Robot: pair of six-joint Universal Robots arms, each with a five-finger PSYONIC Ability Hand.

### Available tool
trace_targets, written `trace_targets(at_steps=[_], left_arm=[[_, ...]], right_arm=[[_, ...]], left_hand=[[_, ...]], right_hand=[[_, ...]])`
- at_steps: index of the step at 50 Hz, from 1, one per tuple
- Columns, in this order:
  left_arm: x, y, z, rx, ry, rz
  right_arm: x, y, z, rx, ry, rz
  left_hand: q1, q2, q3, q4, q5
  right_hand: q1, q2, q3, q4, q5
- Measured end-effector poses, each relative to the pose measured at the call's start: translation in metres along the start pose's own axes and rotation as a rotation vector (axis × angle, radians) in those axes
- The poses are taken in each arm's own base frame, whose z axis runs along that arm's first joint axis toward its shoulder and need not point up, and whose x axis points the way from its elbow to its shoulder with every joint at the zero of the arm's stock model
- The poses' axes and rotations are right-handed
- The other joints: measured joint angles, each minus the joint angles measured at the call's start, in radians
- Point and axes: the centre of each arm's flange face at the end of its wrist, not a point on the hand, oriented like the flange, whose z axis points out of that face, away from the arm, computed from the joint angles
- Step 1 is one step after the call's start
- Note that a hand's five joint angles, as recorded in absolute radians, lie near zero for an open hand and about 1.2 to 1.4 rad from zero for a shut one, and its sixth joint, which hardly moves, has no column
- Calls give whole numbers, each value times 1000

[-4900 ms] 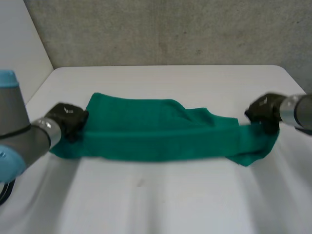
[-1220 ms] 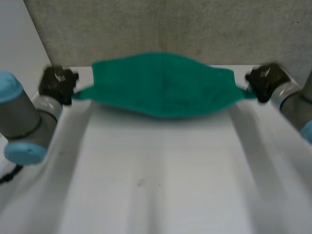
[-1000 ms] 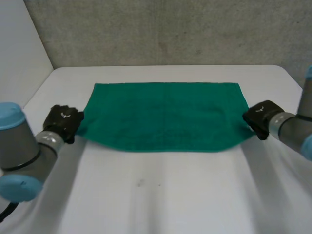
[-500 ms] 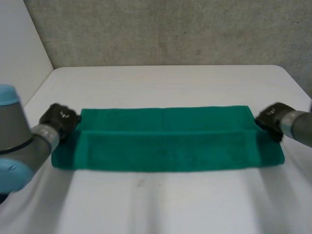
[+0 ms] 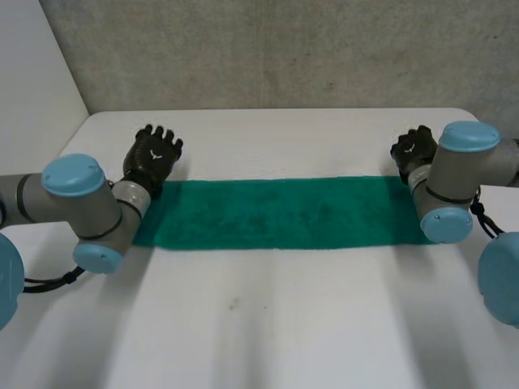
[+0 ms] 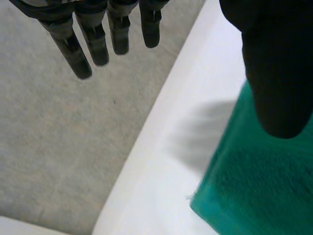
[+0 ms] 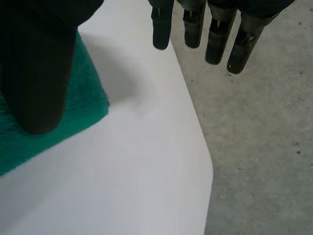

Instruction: Fold the towel.

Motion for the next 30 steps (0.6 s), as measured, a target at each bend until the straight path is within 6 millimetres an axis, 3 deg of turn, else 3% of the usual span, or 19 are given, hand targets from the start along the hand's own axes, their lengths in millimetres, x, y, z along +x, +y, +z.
trace_targets(at_steps=[7, 11, 16, 22, 25, 30], left_arm=[[-18, -18, -7, 36, -81, 2], [-44, -35, -20, 27, -155, -26], [-63, -50, -39, 19, -203, -91], [-67, -59, -66, 3, -190, -200], [-60, -59, -83, -29, -152, -279], [-51, -54, -94, -70, -113, -348]], right_arm=[[24, -16, -13, 20, 14, 118], [50, -35, -34, 73, -4, 227], [68, -39, -56, 89, -58, 297], [73, -18, -80, -7, -172, 364], [68, 4, -93, -109, -255, 419], [63, 24, -99, -182, -309, 477]], left_hand=[[0, -16, -13, -12, -7], [0, -16, -13, -12, -7], [0, -16, -13, -12, -7], [0, -16, -13, -12, -7], [0, -16, -13, -12, -7], [0, -16, -13, -12, -7]], right_hand=[[-3, -10, -14, -7, -9], [-3, -10, -14, -7, -9], [-3, -10, -14, -7, -9], [-3, -10, -15, -7, -9], [-3, -10, -14, -7, -9], [66, 95, 93, 77, 67]])
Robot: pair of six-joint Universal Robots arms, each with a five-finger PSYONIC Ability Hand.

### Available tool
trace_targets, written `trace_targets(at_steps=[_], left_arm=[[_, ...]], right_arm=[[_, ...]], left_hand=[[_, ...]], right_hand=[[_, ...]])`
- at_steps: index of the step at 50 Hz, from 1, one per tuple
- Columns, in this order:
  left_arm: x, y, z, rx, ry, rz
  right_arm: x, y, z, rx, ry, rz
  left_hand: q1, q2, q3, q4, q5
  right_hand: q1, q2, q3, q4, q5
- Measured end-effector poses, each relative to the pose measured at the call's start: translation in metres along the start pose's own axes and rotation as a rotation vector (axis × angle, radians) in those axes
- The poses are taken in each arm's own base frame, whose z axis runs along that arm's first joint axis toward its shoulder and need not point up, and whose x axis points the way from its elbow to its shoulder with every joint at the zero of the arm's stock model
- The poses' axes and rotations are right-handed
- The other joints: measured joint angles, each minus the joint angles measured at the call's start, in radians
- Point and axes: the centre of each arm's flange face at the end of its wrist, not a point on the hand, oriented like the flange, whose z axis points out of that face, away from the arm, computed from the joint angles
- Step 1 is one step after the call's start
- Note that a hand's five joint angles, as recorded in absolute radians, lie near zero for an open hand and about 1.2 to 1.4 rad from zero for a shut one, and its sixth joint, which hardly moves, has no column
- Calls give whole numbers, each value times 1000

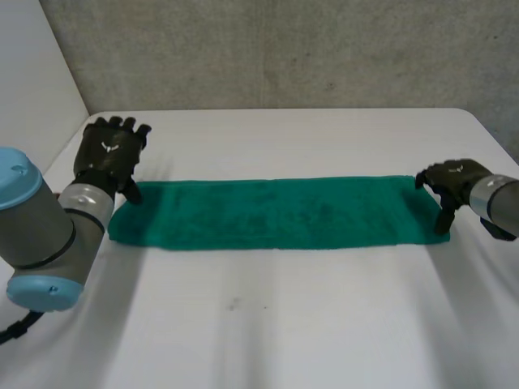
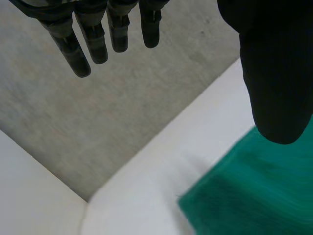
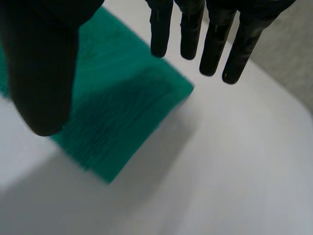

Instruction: Fold the towel.

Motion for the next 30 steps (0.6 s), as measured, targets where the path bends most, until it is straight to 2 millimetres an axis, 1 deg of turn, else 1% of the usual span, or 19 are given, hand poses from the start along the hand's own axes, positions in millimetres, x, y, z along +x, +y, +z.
trace_targets(at_steps=[1, 3, 5, 10, 11, 13, 14, 16, 17, 26, 30], left_arm=[[1, 3, -2, -15, 8, -18], [2, 5, -4, -28, 13, -30], [3, 9, -5, -41, 17, -43], [4, 14, -5, -56, 20, -50], [4, 15, -5, -59, 22, -50], [5, 15, -5, -60, 22, -49], [5, 15, -5, -61, 22, -49], [4, 15, -5, -61, 22, -48], [4, 16, -5, -61, 21, -48], [4, 16, -5, -62, 19, -47], [4, 17, -6, -66, 20, -47]], right_arm=[[1, 5, 0, -12, -9, 16], [2, 10, 1, -22, -19, 34], [4, 15, 4, -26, -24, 49], [6, 23, 11, -22, -21, 59], [7, 27, 15, -21, -18, 61], [8, 30, 18, -22, -14, 63], [9, 33, 21, -24, -10, 65], [9, 35, 22, -24, -7, 65], [12, 38, 25, -26, 1, 67], [22, 50, 31, -48, 24, 83], [36, 56, 31, -63, 60, 92]], left_hand=[[0, 0, 0, 0, 0], [0, 0, 0, 0, 0], [0, 0, 0, 0, 0], [0, 0, 0, 0, 0], [0, 0, 0, 0, 0], [0, 0, 0, 0, 0], [0, 0, 0, 0, 0], [0, 0, 0, 0, 0], [0, 0, 0, 0, 0], [0, 0, 0, 0, 0], [0, 0, 0, 0, 0]], right_hand=[[0, 0, 0, 0, 0], [84, 90, 97, 98, 81], [110, 121, 128, 129, 108], [182, 205, 209, 212, 186], [285, 332, 333, 324, 296], [321, 365, 366, 368, 338], [527, 631, 630, 618, 588], [562, 661, 659, 663, 633], [674, 841, 834, 841, 802], [677, 858, 866, 876, 818], [677, 858, 866, 876, 818]])
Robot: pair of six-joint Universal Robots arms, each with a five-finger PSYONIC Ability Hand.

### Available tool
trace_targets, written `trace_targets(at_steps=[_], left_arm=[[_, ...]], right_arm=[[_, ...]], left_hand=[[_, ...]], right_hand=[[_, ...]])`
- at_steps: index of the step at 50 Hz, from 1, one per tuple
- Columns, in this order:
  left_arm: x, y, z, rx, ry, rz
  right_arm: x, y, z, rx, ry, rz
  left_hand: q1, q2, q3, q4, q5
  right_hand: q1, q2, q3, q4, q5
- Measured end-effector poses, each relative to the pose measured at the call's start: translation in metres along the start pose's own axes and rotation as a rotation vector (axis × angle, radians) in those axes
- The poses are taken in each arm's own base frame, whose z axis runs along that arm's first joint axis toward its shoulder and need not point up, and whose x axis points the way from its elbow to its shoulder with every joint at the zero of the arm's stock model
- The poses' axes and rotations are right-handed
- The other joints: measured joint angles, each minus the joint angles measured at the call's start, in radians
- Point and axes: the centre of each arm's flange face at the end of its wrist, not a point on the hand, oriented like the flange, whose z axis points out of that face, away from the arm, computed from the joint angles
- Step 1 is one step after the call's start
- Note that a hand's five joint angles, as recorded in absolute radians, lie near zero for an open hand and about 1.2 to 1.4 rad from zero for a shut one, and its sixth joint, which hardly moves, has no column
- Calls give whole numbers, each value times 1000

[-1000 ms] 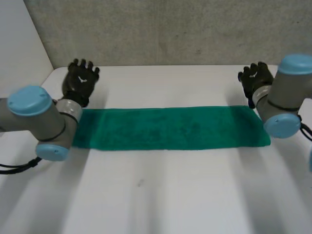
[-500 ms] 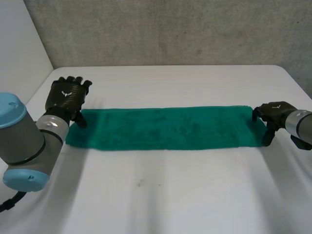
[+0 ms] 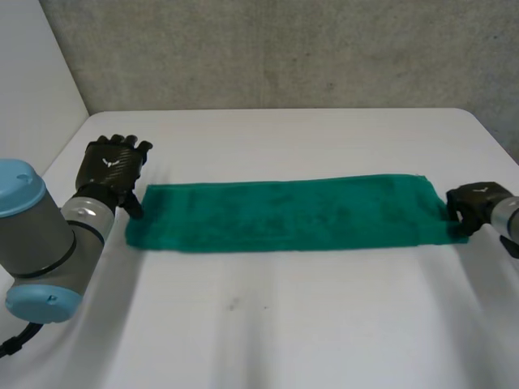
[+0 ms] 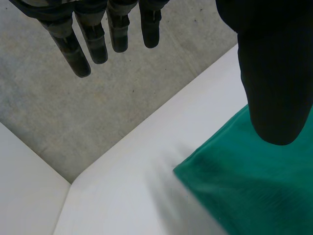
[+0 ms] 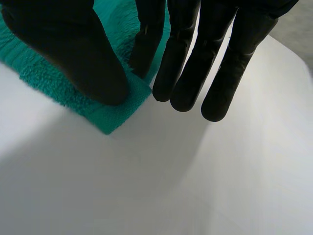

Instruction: Fold the towel.

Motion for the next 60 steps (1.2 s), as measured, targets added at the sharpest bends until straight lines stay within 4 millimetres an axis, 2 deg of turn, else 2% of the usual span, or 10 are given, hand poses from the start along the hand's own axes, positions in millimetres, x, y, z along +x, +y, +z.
trace_targets(at_steps=[10, 16, 24, 29, 36, 37, 42, 46, 50, 60], left_arm=[[1, 2, -4, -11, 3, 0], [-1, 1, -4, -9, -3, -1], [-3, -1, -5, -3, -10, -1], [-6, -3, -5, 1, -18, -3], [-10, -2, -6, -3, -26, -5], [-11, -1, -6, -6, -29, -6], [-10, 0, -6, -9, -25, -6], [-6, 0, -8, -9, -13, -5], [4, -6, -11, 12, 13, -3], [47, -49, -14, 153, 126, -60]], right_arm=[[78, -9, -10, -8, 242, -57], [85, -33, -22, 52, 272, -107], [-13, -111, -43, 316, 31, -106], [-123, -148, -71, 468, -261, -106], [-208, -153, -95, 526, -483, -112], [-259, -145, -104, 537, -596, -117], [-315, -117, -101, 488, -680, -138], [-331, -99, -94, 427, -674, -156], [-327, -100, -96, 407, -646, -154], [-242, -112, -103, 336, -479, -82]], left_hand=[[0, 0, 0, 0, 0], [0, 0, 0, 0, 0], [0, 0, 0, 0, 0], [0, 0, 0, 0, 0], [0, 0, 0, 0, 0], [0, 0, 0, 0, 0], [0, 0, 0, 0, 0], [0, 0, 0, 0, 0], [0, 0, 0, 0, 0], [0, 0, 0, 0, 0]], right_hand=[[4, 0, 0, 0, 10], [9, 0, 0, 0, 17], [9, 0, 0, 0, 23], [17, 0, 3, 0, 24], [17, 0, 3, 0, 24], [17, 0, 3, 0, 24], [-46, -71, -73, -77, -41], [-567, -714, -690, -693, -642], [-661, -851, -844, -847, -794], [-746, -963, -975, -960, -895]])
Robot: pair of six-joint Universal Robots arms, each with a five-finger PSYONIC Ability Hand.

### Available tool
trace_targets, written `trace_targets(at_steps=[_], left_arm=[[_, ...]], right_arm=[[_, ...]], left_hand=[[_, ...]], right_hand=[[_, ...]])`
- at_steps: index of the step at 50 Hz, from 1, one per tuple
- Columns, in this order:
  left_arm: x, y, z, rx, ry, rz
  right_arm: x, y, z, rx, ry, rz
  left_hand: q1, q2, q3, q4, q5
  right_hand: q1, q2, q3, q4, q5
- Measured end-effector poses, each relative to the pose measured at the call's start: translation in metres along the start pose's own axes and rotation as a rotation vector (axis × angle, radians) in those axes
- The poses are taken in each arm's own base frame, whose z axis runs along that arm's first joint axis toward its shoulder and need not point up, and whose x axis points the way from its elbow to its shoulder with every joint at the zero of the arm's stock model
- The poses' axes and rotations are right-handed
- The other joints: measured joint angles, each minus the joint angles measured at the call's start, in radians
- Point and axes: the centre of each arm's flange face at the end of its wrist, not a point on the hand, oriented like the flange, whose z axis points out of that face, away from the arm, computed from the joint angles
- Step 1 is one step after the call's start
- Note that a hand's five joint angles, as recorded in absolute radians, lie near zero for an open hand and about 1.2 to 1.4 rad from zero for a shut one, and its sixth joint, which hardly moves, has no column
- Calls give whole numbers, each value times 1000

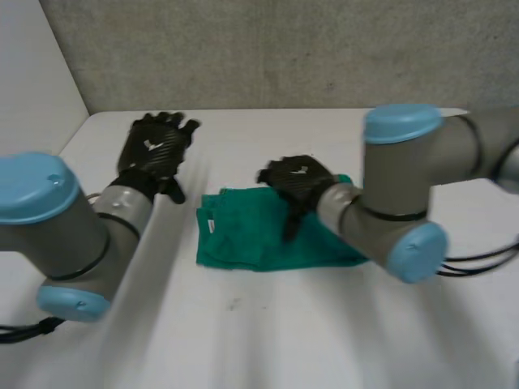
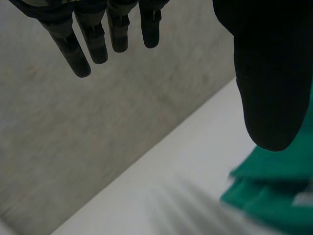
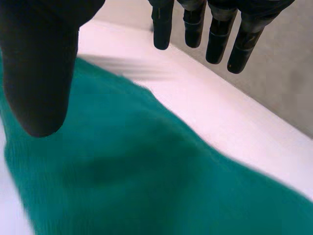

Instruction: Fold the towel.

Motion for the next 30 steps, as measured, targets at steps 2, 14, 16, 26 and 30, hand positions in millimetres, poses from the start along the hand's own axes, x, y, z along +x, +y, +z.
trace_targets(at_steps=[2, 14, 16, 26, 30], left_arm=[[14, -4, 3, 16, 39, -37], [67, 35, 17, -134, 196, -109], [63, 46, 19, -184, 176, -104], [35, 66, 7, -320, 66, -75], [26, 56, -4, -318, 49, -72]], right_arm=[[14, 10, -9, -33, 32, 17], [62, 72, -41, -155, 178, 5], [67, 80, -44, -172, 205, -38], [80, 83, -43, -183, 292, -174], [83, 75, -39, -163, 302, -182]], left_hand=[[0, 0, 0, 0, 0], [0, 0, 0, 0, 0], [0, 0, 0, 0, 0], [0, 0, 0, 0, 0], [0, 0, 0, 0, 0]], right_hand=[[0, 0, 0, 0, 0], [76, 112, 118, 90, 82], [213, 257, 267, 243, 218], [779, 961, 964, 949, 900], [779, 963, 975, 961, 912]])
